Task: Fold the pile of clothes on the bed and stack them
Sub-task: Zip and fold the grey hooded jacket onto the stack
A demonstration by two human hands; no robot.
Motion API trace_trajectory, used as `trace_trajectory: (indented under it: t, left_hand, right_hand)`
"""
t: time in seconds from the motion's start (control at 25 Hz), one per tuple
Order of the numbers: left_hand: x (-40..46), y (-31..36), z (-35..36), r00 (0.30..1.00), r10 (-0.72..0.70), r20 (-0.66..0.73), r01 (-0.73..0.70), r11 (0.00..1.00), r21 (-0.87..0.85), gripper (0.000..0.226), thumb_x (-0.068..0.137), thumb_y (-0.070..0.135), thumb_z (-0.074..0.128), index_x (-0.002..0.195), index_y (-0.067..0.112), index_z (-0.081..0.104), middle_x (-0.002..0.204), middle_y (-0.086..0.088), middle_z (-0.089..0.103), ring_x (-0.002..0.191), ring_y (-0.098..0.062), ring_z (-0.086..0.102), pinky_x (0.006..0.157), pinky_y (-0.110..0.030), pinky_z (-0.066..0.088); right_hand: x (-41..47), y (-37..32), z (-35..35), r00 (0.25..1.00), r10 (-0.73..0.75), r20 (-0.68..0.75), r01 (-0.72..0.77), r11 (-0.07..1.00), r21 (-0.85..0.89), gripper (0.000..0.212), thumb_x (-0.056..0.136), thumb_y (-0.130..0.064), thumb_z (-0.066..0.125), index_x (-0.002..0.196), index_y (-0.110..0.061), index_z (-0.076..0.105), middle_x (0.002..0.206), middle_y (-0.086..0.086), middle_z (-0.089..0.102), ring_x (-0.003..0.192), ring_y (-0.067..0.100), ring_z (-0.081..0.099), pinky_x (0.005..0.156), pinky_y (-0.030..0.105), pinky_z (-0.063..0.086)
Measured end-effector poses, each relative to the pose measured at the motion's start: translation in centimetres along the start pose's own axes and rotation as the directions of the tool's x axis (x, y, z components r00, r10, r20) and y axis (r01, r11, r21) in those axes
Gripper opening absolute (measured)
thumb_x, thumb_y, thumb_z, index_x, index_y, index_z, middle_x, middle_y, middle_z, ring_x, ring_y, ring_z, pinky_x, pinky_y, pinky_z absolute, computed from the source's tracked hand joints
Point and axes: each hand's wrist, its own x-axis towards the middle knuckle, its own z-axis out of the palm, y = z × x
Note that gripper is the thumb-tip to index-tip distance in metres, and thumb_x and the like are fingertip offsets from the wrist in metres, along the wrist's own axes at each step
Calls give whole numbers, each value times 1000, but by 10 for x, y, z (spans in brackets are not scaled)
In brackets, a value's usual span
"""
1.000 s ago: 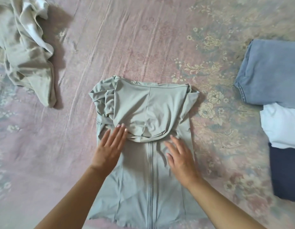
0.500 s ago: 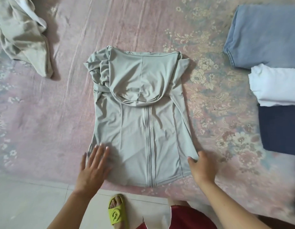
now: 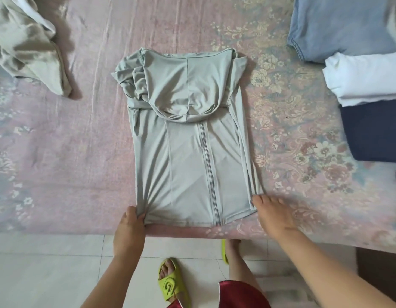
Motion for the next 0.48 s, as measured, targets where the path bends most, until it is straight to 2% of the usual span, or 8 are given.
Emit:
trace_trajectory:
  t: [0.08,0.12,0.2,0.24,0.28,0.32,0.4,0.48]
  left_hand:
    - [1,-2,-4,997,-74,-10,73,997,-24,15,96,16,49,87,4,45,81,-13,55,75,-33,48,60,-36,32]
    - [1,-2,-5,995,-103,-14,103,994,-43,15,95,16,51,87,4,47,83,-13,56,76,-32,49,60,-36,32]
    - [0,-1,-7,996,-79,-44,76,995,-68,15,91,13,56,84,4,47,83,-12,54,75,-30,47,60,-35,31]
    - [-1,0,-5,996,-62,-63,56,995,-86,15,89,10,57,83,4,46,83,-11,53,74,-29,47,59,-34,30]
    - [-3,1,-3,995,-65,-81,55,991,-118,14,88,8,57,84,3,45,83,-11,52,74,-28,46,59,-34,30]
    - [-4,0,-1,993,-72,-90,59,988,-146,12,89,6,56,85,3,46,83,-10,52,74,-28,46,59,-35,31]
    - [-5,2,-1,988,-135,-68,123,980,-158,8,91,4,52,85,4,47,84,-11,55,74,-30,47,61,-36,33]
    - [-8,6,-6,973,-215,-79,215,977,-11,2,92,5,50,92,3,49,92,-16,58,81,-35,52,64,-38,36]
  right_hand:
    - [-3,7,4,999,39,-21,-37,997,71,35,92,-7,45,125,-16,43,129,5,52,114,24,52,90,34,44]
    - [-4,10,7,996,50,-67,-45,995,87,33,89,-11,54,122,-14,49,124,6,55,109,25,54,87,36,48]
    - [-2,14,18,969,87,-231,-64,993,102,41,71,-12,75,109,-7,61,111,12,59,100,29,54,77,44,53]
    - [-1,14,25,942,103,-320,-60,988,141,43,69,-12,75,110,-3,63,114,15,60,106,31,50,80,47,51]
    - [1,12,31,934,103,-343,-45,984,172,45,78,-16,66,120,0,60,125,18,57,119,31,42,93,49,44]
    - [3,9,39,939,66,-337,-12,987,158,46,91,-23,49,131,1,52,137,19,50,133,30,29,106,46,30]
    - [0,7,52,968,-21,-250,51,993,111,58,103,-35,13,138,1,42,148,16,38,143,21,13,112,35,10]
    - [-3,8,53,984,-40,-171,62,990,123,65,102,-40,4,142,2,32,155,13,23,143,21,12,115,37,5]
